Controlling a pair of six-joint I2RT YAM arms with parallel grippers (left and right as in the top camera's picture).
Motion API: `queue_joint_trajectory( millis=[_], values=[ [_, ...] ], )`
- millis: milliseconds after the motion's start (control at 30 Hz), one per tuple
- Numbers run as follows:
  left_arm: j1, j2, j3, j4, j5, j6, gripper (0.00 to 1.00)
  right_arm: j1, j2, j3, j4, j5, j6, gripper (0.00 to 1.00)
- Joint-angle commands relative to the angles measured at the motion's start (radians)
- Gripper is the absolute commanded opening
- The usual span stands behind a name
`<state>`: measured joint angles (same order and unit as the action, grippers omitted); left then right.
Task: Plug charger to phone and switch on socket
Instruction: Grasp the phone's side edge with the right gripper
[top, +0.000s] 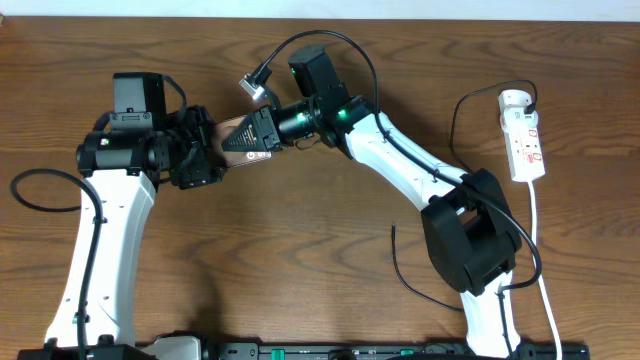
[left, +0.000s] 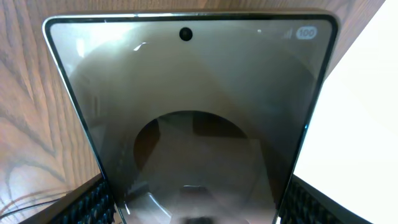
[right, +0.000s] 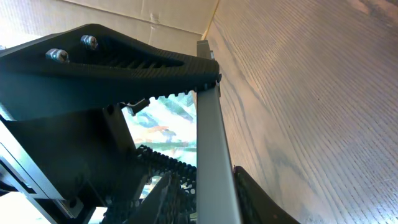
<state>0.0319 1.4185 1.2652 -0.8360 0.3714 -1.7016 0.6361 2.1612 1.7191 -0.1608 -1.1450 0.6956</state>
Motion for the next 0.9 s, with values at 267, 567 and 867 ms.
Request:
queue_joint_trajectory(
  millis=[267,567,867],
  values=[
    [-0.011,0.001,0.006,0.016,0.089,0.006,0.07,0.034,-0.007,0.0,-0.001,-0.035,-0.005,0.17],
    [-0.011,0.001,0.006,0.016,0.089,0.006,0.07,0.034,-0.007,0.0,-0.001,-0.035,-0.005,0.1],
    [-0.011,0.001,0.006,0.016,0.088,0.006,0.07,0.033,-0.007,0.0,0.0,-0.035,-0.005,0.01]
  ],
)
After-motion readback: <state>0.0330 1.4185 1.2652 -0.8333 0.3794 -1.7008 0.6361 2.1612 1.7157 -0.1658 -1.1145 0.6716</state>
